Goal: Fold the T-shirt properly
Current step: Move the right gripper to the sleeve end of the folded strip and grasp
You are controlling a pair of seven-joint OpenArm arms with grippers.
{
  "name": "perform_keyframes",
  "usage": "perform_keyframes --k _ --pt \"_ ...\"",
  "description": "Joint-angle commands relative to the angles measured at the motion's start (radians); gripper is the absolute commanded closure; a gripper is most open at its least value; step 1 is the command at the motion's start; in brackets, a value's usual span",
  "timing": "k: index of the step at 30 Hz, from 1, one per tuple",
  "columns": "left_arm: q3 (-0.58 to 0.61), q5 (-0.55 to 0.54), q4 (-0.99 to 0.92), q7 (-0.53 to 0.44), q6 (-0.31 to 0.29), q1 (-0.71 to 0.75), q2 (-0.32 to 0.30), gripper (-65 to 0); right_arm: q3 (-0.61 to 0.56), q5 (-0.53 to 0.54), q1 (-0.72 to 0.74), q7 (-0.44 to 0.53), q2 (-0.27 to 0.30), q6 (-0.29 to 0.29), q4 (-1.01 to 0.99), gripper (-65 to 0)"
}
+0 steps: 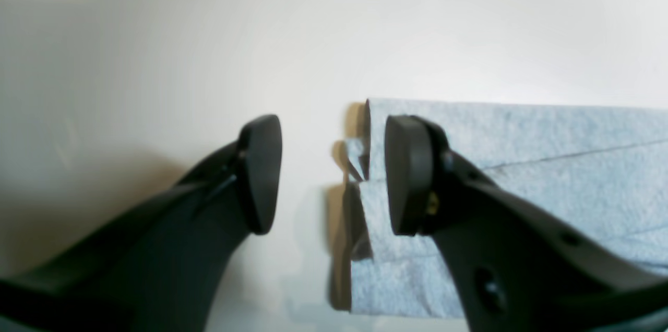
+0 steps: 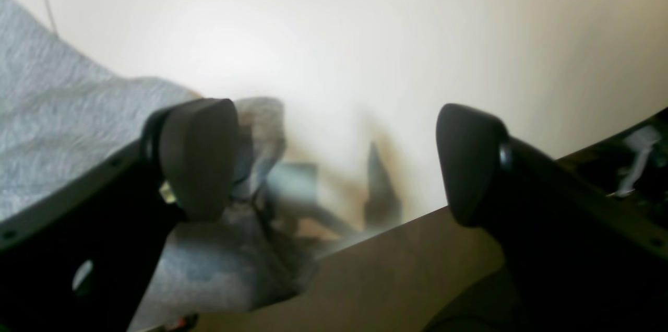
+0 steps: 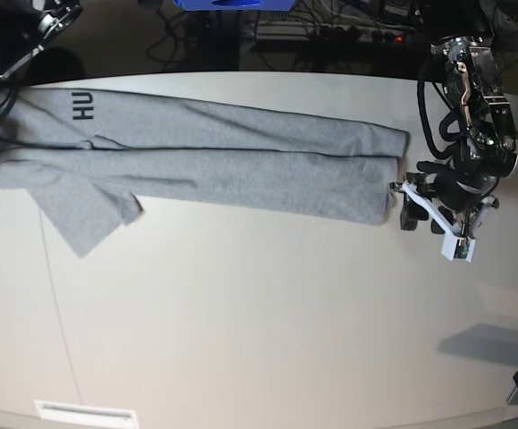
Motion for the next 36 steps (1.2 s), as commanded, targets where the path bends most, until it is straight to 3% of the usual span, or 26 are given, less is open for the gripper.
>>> perform_keyframes --k 1,4,7,12,21,29,36 --pt "-0.005 -0.007 0.014 -0.018 0.005 -0.021 -0.005 -32.1 0.004 0.005 0.015 0.035 0.024 -0.008 0.016 -57.6" --pt "-0.004 -0.009 0.014 -0.018 0.005 -0.014 0.016 -31.9 -0.033 0.044 0.021 0.077 0.024 0.007 0.016 -57.6" --pt "-0.002 -0.009 0.014 -0.018 0.005 -0.008 0.055 -31.9 -0.115 0.120 0.021 0.062 0.033 0.071 0.019 -57.3" --pt "0.001 -0.009 0.016 -0.018 0.005 -0.001 0.070 -31.6 -0.227 0.170 0.078 0.025 0.027 0.071 -0.016 -57.5" --pt "0.171 -0.006 0.022 -0.022 0.005 0.035 0.087 -31.1 -0.367 0.339 0.170 0.005 0.033 0.071 -0.230 -57.3" --pt "0.174 0.000 0.022 -0.022 0.005 0.033 0.066 -31.1 -0.516 0.345 0.247 0.120 0.061 0.071 -0.394 -57.5" --pt "0.111 -0.006 0.025 -0.022 0.005 0.052 0.044 -31.1 -0.524 0.345 0.317 0.190 0.093 0.071 -0.613 -57.6"
